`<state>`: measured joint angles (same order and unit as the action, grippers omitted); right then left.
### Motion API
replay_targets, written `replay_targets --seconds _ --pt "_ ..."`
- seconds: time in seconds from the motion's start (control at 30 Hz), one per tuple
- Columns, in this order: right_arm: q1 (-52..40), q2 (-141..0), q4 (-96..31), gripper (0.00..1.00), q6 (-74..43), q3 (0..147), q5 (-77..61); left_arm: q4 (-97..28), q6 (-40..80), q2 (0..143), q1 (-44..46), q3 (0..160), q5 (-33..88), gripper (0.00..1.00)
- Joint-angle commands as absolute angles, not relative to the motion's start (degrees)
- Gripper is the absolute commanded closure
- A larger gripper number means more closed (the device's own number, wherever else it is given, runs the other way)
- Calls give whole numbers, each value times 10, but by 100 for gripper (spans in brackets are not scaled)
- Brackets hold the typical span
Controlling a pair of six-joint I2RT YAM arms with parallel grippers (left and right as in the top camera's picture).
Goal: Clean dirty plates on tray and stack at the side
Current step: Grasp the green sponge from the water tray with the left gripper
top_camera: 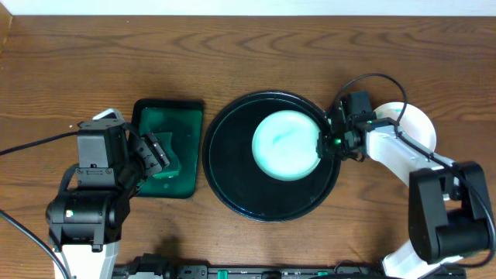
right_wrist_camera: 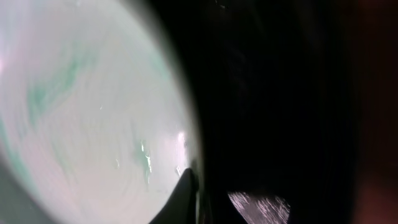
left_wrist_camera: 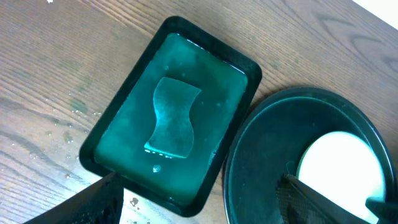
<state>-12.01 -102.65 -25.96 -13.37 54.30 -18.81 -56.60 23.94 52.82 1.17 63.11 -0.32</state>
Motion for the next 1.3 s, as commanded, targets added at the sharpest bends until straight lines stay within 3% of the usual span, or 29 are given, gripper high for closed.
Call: replay_targets --seconds 0.0,0.27,0.4,0.57,0.7,0.97,1.17,1.27 --pt "-130 -1058 -255 99 -123 535 -174 -565 238 528 9 642 -6 21" --pt "-130 -992 -249 99 -11 555 -173 -560 247 529 9 642 -4 21" --pt "-132 -974 -242 99 -10 555 -169 -545 239 545 10 642 -4 21" --pt "-153 -983 -245 99 -10 554 -169 -542 230 562 9 641 3 4" --pt "-173 -994 -233 99 -29 554 -135 -542 222 593 10 633 -2 4" --pt "-182 -1005 -217 99 -96 554 -86 -539 234 768 9 608 -12 21" --pt "-182 -1005 -217 99 -104 554 -86 -508 282 933 9 608 -41 43" --pt "-182 -1005 -219 99 -107 554 -86 -468 282 990 9 608 -41 63"
